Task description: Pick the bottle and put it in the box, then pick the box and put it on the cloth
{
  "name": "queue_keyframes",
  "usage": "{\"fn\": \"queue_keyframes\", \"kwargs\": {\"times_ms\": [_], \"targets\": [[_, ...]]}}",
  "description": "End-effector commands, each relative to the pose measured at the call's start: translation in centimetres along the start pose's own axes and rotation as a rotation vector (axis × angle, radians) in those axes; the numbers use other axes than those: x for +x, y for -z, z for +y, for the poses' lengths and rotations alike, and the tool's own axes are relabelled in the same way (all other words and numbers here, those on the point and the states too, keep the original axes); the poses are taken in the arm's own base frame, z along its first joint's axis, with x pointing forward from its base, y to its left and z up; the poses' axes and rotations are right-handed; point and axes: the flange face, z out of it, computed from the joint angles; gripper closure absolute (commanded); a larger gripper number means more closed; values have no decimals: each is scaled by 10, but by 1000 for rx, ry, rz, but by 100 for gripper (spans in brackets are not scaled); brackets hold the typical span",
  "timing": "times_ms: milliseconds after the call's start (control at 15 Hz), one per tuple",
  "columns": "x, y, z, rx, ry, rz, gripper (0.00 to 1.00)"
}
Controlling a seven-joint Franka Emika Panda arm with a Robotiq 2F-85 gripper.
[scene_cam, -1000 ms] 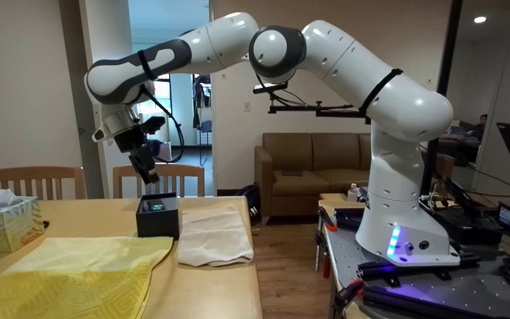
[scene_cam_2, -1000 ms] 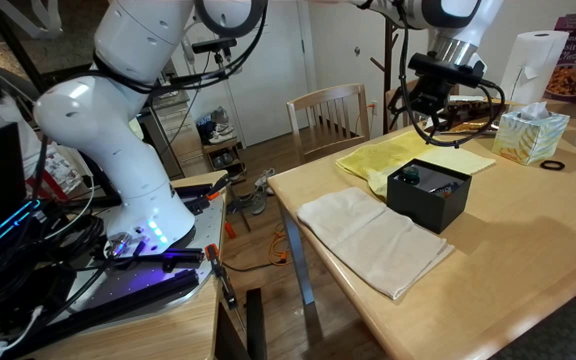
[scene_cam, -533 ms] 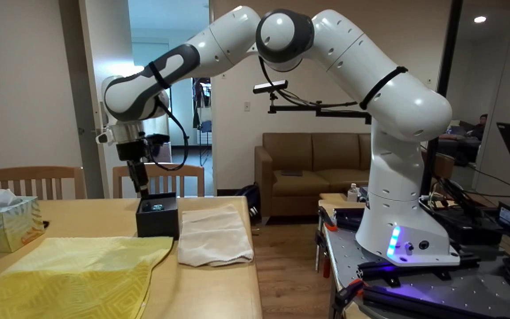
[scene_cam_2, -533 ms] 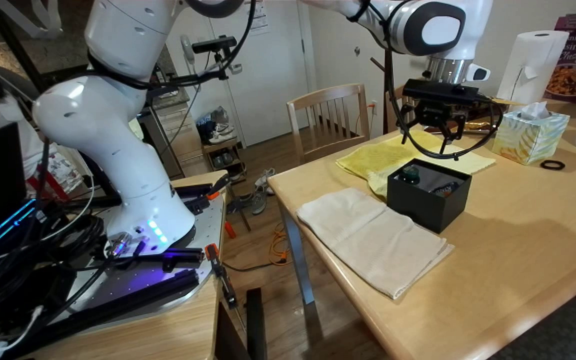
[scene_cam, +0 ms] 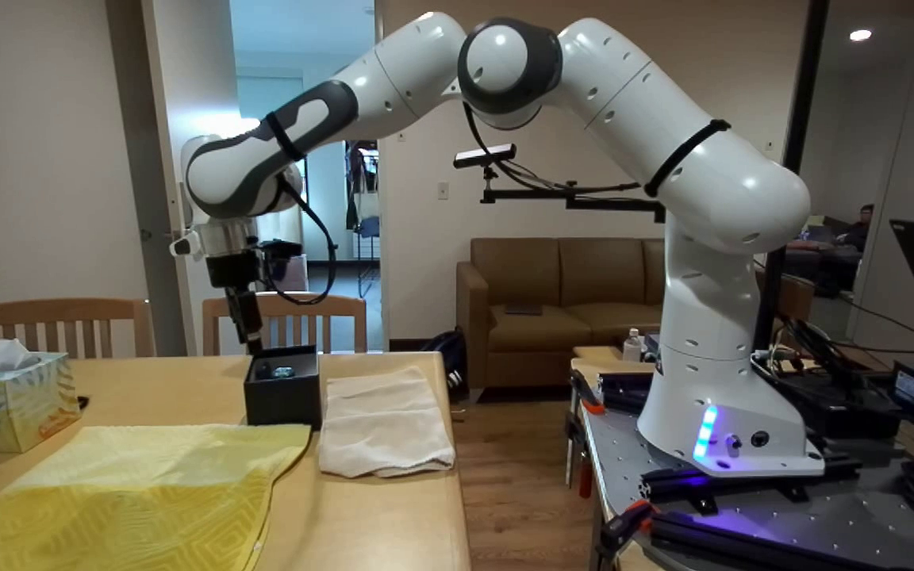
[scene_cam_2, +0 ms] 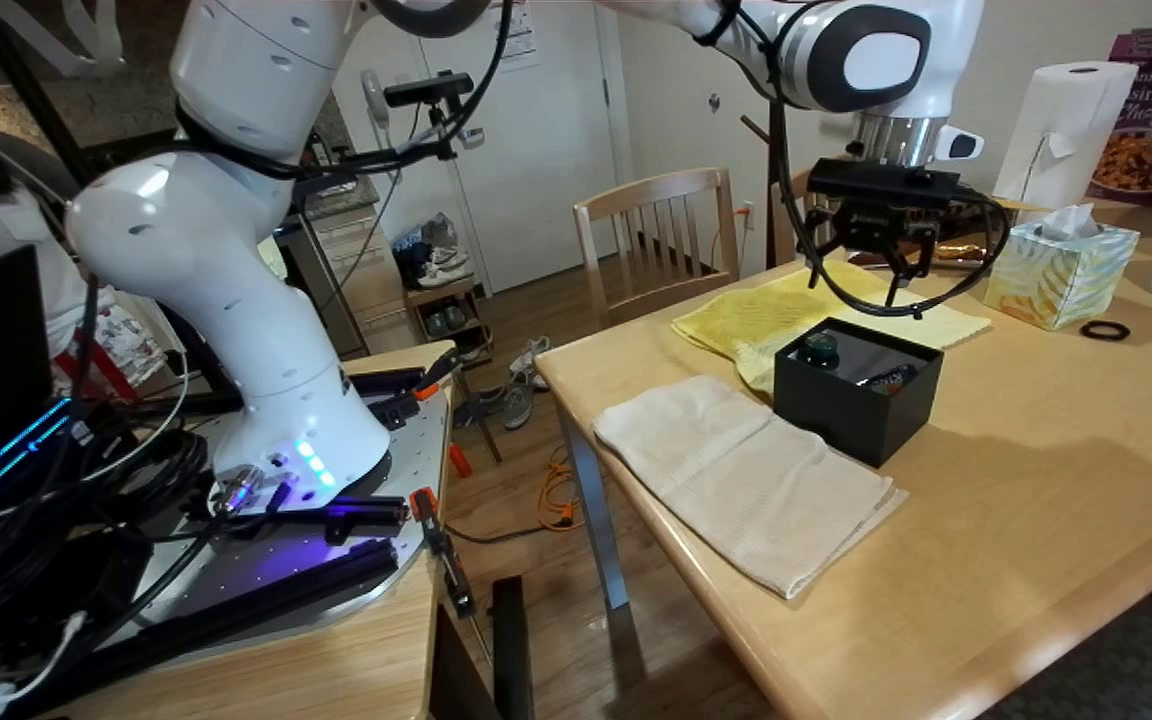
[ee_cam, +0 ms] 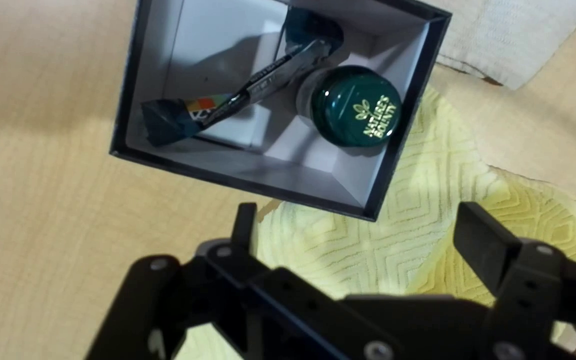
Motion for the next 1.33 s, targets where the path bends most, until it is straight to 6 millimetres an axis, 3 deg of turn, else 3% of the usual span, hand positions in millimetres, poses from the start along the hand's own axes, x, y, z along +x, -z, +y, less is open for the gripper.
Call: {"fn": "queue_keyframes", "kwargs": {"times_ms": [0, 333, 800, 1267], "targets": [[-10, 4, 2, -78, -79, 36, 0], [-30, -7, 5, -117, -232, 64, 0], [-60, -26, -13, -82, -330, 66, 0], [-91, -12, -38, -68, -387, 21, 0]]}}
